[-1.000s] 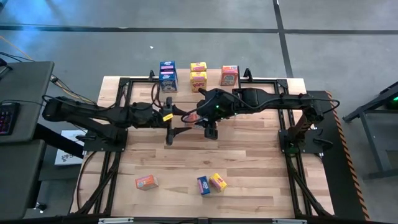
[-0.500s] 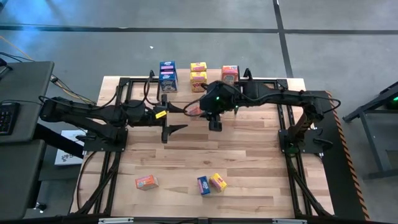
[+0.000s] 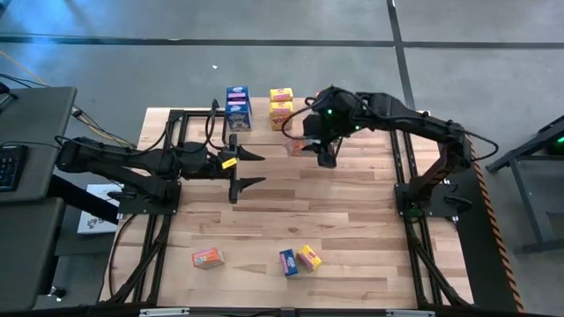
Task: Stack cereal on shelf
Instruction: Put the top orange cereal box on the shelf
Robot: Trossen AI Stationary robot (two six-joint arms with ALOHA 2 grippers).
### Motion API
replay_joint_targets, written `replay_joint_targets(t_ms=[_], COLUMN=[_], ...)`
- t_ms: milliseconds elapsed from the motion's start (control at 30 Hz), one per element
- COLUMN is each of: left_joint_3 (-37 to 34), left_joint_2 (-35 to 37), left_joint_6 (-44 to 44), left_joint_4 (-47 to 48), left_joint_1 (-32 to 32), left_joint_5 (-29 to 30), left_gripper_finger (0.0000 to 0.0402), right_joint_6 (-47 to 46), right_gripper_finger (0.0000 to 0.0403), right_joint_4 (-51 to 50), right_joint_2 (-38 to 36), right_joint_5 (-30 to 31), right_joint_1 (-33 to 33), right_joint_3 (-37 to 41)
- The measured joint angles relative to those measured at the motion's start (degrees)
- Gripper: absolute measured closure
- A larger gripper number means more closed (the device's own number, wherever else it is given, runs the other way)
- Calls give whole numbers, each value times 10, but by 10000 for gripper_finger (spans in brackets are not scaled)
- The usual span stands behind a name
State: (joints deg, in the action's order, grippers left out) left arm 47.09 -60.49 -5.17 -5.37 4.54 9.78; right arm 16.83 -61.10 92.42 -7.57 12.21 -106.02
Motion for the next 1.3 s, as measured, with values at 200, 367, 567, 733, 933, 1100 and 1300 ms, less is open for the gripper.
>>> replay_joint_targets(t_ms=[200,367,567,733,933,1100,1300], left_joint_3=[0,0,0,0,0,0,0], left_joint_2=[0,0,0,0,0,0,0], left_joint_6=[2,4,6,11,10,0,4], left_joint_4=[0,-3,-5,-6,-6,-6,-6], left_joint_1=[0,0,0,0,0,0,-2], left_joint_5=[0,0,0,0,0,0,16], left_gripper_finger=[147,147,147,147,147,147,147], right_joint_6=[-2,-24,-45,-39,-35,-45,-92], right_gripper_finger=[258,258,258,258,258,258,258], right_joint_4=[21,121,277,439,643,825,936], right_joint_2=[-18,-88,-194,-279,-339,-354,-347], right_joint_5=[-35,-19,9,31,41,17,-85], right_joint_1=[31,40,39,40,54,89,165], right_joint_3=[47,202,350,468,617,722,776])
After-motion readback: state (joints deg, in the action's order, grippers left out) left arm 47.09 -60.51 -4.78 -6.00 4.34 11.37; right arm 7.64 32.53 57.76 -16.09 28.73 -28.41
